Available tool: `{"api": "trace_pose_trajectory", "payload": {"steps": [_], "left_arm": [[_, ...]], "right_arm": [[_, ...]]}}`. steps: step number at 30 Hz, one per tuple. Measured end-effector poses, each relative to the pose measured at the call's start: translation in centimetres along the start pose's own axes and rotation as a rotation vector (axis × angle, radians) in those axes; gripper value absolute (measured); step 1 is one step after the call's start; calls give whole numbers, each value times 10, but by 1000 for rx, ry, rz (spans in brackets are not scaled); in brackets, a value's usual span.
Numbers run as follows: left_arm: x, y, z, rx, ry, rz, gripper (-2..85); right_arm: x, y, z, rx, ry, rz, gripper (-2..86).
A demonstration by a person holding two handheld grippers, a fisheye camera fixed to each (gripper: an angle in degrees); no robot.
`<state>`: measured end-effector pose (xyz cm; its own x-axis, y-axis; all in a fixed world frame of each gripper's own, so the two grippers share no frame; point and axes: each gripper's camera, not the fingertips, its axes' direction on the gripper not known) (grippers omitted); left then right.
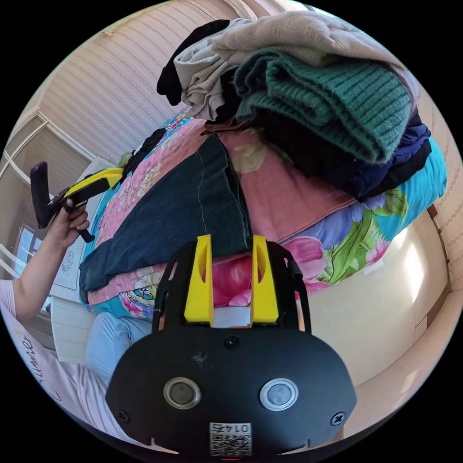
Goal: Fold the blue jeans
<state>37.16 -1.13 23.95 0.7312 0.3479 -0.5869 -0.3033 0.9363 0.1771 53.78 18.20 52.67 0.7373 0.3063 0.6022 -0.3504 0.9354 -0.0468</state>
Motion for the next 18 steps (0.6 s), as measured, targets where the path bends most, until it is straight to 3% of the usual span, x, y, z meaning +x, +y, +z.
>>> {"api": "trace_pose_trajectory", "payload": {"steps": [8,14,18], "left_arm": [[13,-116,119,-161,25,56,117],[9,-159,190,-320,27,-8,114],[23,-166,211,-355,-2,66,85]], "right_arm": [[35,8,-8,-39,-107,-62,52],[44,14,-15,-38,-87,-89,47],[40,20,-20,-27,-44,-130,46]]}}
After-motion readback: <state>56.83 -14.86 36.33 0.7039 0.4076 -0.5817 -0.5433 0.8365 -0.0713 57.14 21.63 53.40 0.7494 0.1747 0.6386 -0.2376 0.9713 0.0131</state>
